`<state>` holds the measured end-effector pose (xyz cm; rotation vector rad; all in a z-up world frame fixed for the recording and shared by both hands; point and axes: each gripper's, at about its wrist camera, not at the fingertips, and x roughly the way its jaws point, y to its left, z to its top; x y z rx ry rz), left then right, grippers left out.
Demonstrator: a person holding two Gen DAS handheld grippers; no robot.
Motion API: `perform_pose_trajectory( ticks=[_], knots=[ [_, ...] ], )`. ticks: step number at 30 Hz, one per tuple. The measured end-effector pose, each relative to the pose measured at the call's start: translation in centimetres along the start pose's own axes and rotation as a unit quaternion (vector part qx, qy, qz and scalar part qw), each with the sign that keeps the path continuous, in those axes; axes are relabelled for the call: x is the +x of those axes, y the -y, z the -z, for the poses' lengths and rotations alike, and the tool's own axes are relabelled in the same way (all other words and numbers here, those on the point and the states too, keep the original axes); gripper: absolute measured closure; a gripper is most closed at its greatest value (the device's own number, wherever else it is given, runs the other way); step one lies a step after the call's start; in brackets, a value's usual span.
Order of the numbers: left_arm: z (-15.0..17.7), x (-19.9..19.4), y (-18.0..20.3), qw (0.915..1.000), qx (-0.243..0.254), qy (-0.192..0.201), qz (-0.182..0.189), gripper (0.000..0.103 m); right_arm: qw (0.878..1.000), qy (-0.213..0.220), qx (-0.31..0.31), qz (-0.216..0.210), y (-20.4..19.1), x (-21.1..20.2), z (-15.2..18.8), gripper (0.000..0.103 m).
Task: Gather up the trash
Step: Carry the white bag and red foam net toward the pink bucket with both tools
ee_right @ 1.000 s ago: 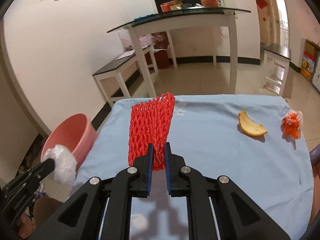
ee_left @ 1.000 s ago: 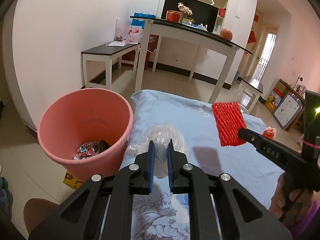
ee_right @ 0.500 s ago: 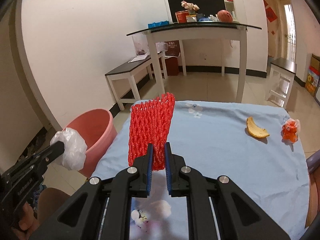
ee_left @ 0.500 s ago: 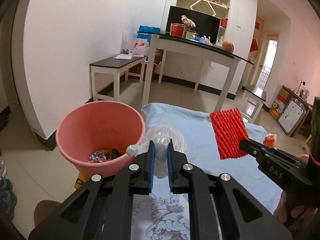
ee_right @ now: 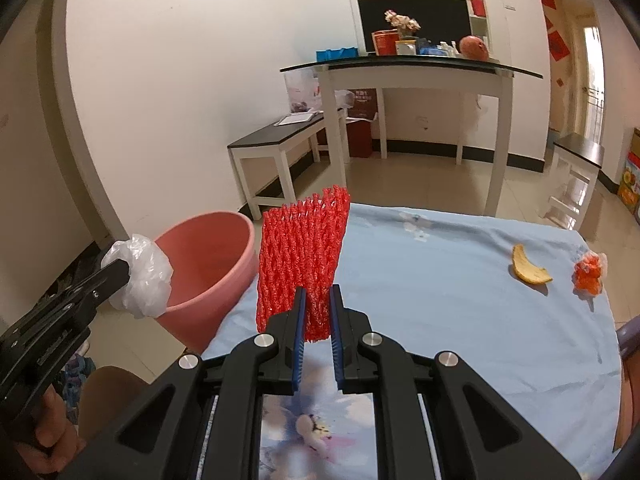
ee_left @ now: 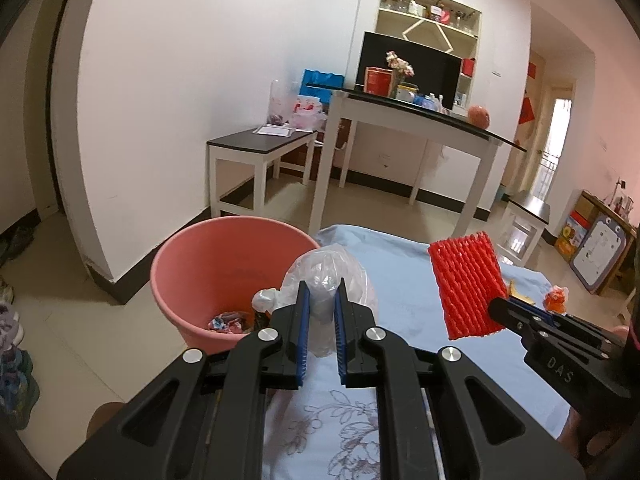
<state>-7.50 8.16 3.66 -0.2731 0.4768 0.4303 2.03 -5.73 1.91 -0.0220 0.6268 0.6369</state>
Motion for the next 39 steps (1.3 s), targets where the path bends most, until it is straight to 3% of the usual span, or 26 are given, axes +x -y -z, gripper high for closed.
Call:
perform_pose_trajectory(
  ticks=[23,39],
  knots=[
    [-1.2,2.8,-6.6,0.9962,-0.04,0.016,-0.075,0.092,0.997,-0.01,-0.057,-0.049,-8.3,5.6,-2.7,0.092],
    [-0.8,6.3,-10.9,0.9937,-0.066,-0.001,-0.091,0.092,0.995,-0.041,-0.051,-0.077,-11.2,11.8,-3.4,0.091]
  ],
)
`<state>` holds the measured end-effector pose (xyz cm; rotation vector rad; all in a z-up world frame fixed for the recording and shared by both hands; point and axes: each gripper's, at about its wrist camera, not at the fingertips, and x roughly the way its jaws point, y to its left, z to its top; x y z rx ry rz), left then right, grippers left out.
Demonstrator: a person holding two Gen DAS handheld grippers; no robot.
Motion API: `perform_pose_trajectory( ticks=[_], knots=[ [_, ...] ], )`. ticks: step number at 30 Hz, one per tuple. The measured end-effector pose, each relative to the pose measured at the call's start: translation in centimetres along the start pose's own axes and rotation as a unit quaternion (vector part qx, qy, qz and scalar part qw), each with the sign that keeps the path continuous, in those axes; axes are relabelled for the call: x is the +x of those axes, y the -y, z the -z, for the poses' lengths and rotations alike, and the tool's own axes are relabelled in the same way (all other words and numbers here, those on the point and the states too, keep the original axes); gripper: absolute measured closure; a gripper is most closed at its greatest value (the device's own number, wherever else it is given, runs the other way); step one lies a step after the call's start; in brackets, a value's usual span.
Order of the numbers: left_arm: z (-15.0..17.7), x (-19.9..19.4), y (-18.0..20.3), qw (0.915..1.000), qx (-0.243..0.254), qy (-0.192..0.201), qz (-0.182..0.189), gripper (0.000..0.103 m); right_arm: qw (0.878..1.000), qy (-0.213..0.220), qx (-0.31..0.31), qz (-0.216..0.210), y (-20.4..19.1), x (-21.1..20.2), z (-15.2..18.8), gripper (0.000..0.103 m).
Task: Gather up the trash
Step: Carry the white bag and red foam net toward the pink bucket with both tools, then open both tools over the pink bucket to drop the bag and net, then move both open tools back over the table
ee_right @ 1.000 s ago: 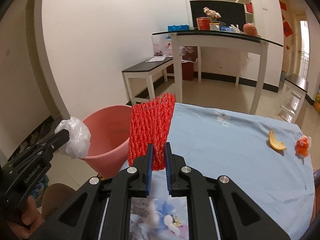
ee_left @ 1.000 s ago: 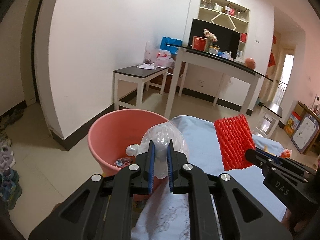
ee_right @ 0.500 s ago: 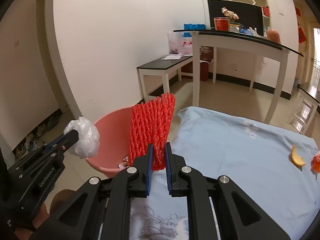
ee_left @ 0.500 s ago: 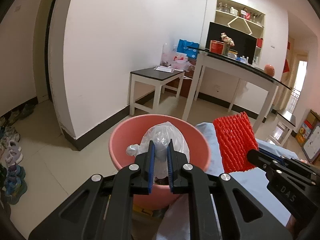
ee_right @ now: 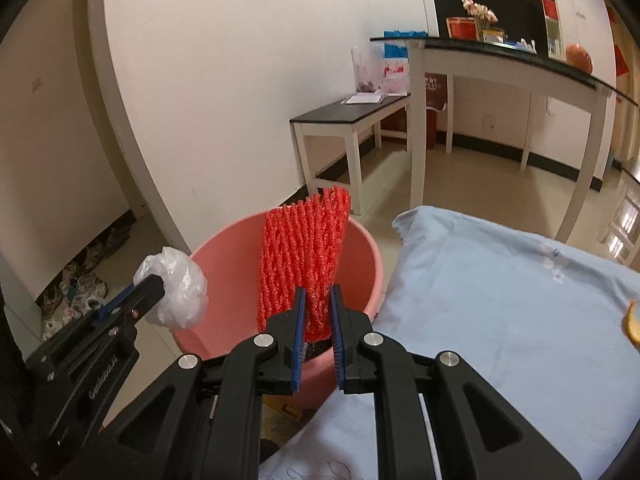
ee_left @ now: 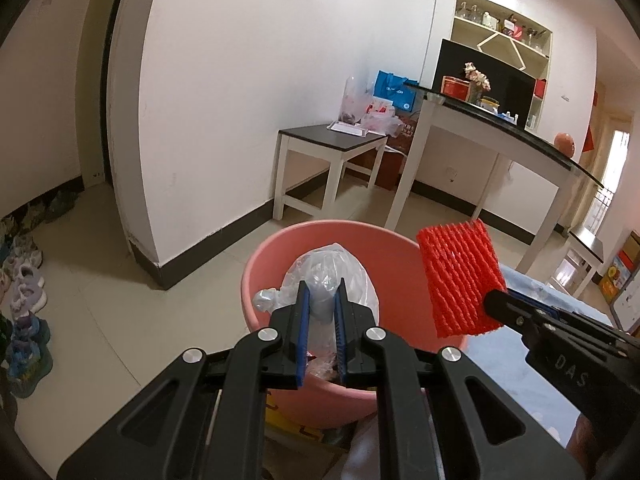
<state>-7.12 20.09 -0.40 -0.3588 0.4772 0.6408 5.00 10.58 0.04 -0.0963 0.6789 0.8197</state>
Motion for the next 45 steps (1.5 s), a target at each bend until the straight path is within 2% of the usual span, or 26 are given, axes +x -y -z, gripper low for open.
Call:
perform_pose_trajectory(
  ticks=[11,15,18,19,21,23,35,45],
  knots=[
    [0.0,2.1,-0.7,0.9996,-0.015,-0.021,0.012,0.089,1.0,-0.011,-0.004,-0.001,-0.4,2.8,0.0,0.091],
    [0.2,2.5,-1.3,0.9989,-0.026,-0.033,0.019,0.072,1.0,-0.011,0.001,-0.005,-0.2,2.8,0.0,0.089],
    [0.3,2.3,-1.3,0.999,-0.026,-0.031,0.02,0.069,1.0,-0.014,0.002,-0.007,0.0,2.8,0.0,0.086],
    [0.3,2.2,-1.3,0.999,-0.026,-0.031,0.02,0.069,1.0,-0.015,0.002,-0.008,0.0,2.8,0.0,0.083],
    [0.3,2.1,-1.3,0.9989,-0.028,-0.032,0.02,0.068,1.0,-0.011,0.003,-0.01,0.1,2.7,0.0,0.072],
    [0.3,2.0,-1.2,0.9989,-0.027,-0.032,0.02,0.068,1.0,-0.008,0.001,-0.012,0.1,2.4,0.0,0.07],
    [0.5,0.9,-0.9,0.9989,-0.026,-0.029,0.027,0.068,1.0,-0.011,0.007,-0.01,1.3,0.8,1.5,0.068],
    [0.8,-0.5,1.2,0.9984,-0.003,-0.036,0.042,0.068,0.999,-0.017,0.029,-0.001,3.6,-1.7,3.3,0.068]
  ],
)
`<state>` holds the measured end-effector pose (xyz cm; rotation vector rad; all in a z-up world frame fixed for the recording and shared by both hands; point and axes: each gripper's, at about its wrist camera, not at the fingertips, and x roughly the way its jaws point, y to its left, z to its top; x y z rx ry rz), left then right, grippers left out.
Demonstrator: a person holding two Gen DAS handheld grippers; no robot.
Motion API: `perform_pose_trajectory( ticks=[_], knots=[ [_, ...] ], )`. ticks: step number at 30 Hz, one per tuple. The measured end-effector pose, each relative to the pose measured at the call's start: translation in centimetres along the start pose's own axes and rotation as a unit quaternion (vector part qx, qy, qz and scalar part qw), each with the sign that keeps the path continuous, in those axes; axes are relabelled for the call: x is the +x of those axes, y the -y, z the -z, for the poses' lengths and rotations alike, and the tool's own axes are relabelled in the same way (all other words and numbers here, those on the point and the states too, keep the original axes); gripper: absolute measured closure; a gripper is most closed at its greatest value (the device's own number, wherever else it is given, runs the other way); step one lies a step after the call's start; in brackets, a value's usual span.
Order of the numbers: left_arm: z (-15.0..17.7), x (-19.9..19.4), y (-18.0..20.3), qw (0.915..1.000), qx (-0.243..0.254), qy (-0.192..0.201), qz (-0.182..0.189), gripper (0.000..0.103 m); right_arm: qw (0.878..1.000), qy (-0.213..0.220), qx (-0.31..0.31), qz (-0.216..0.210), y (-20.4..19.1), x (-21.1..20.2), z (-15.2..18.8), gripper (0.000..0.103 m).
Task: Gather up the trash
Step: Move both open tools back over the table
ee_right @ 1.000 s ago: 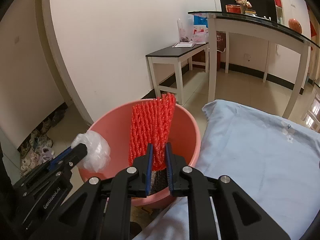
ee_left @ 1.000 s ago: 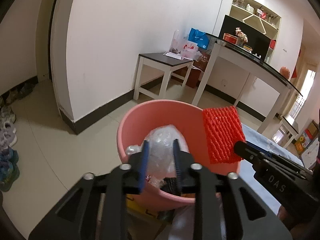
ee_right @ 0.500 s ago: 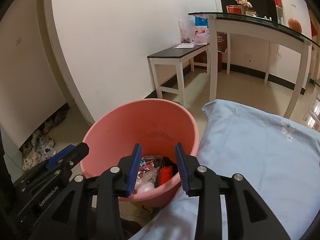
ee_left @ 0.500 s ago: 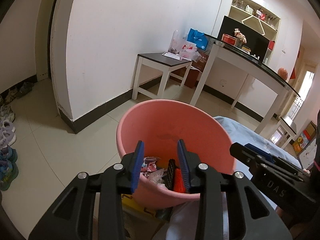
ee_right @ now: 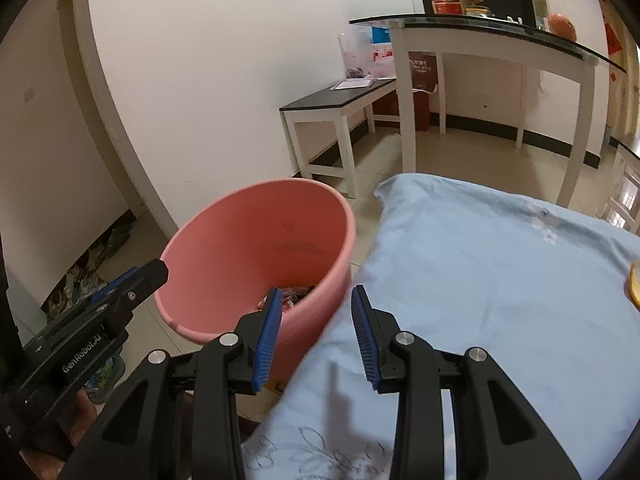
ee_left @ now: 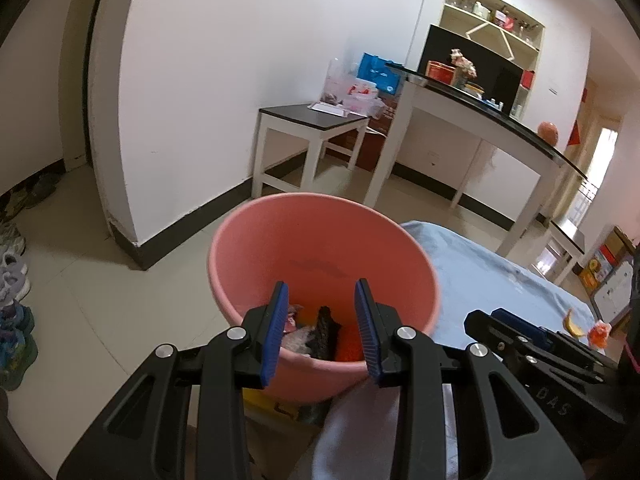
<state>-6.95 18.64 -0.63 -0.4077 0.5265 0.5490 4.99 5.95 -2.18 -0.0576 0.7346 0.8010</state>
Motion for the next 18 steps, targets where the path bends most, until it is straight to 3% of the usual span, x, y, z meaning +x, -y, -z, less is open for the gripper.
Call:
perform_pose_trajectory(
  ticks=[18],
  knots=[
    [1.7,-1.5,4.9,0.9983,0.045,-0.024,0.03,0.068,0.999,0.016,0.028,0.03,4.0,-4.5,2.0,0.068]
  ],
)
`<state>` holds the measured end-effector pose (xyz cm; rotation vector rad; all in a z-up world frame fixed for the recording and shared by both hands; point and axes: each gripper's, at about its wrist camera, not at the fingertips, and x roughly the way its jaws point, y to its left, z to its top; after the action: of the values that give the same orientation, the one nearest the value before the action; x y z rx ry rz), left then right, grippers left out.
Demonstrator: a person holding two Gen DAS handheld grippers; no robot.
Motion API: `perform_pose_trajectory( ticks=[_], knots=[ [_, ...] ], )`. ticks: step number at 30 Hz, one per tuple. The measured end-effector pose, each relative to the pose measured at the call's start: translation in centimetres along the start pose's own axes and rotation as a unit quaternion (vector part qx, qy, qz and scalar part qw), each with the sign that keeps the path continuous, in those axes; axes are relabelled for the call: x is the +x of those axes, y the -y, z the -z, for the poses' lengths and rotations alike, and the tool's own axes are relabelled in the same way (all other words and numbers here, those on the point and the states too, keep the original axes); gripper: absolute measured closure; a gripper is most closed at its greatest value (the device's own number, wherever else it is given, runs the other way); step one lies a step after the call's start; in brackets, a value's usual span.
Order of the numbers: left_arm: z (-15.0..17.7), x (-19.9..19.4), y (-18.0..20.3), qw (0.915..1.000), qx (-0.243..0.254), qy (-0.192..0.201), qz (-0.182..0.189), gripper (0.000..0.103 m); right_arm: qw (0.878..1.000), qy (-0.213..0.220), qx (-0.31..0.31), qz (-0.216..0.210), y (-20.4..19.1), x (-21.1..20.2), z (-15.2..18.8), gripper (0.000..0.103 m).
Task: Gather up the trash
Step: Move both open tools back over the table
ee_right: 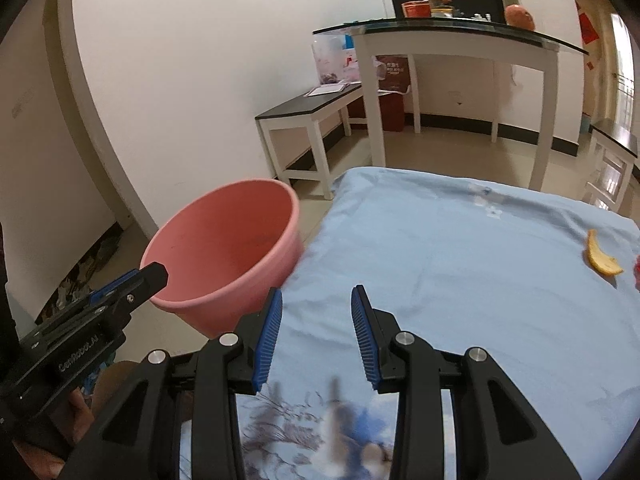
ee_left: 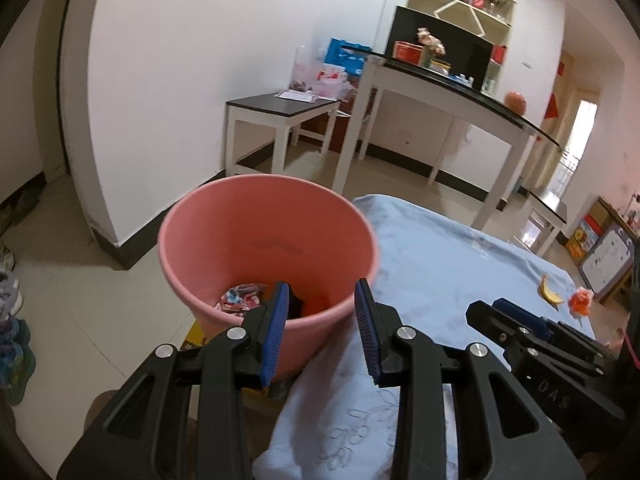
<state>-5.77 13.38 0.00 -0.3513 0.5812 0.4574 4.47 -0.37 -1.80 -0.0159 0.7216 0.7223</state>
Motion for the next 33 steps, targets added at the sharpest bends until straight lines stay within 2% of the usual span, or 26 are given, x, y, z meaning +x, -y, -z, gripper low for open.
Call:
perform_pose_trajectory(
  ticks=[9,19,23,33],
  knots=[
    [0.7,-0.4,4.5,0.9988,0.039,0.004,0.031,0.068,0.999,0.011,0.037,0.035,4.6,-2.5,1.1,0.068],
    [1.4,0.9,11.3,0.9929,0.085,-0.014,0.083,0.068,0.991,0.025,0.094,0.093,11.6,-5.9,2.6,0.068],
    [1.7,1.4,13.7,0.989,0.106,-0.017,0.102,0.068,0.984,0.036,0.122,0.122,14.9,-7.3,3.1,0.068],
    [2.2,3.1,18.3,0.9809,0.144,-0.024,0.128,0.068,0.957,0.064,0.214,0.184,24.4,-10.4,3.7,0.068]
  ],
)
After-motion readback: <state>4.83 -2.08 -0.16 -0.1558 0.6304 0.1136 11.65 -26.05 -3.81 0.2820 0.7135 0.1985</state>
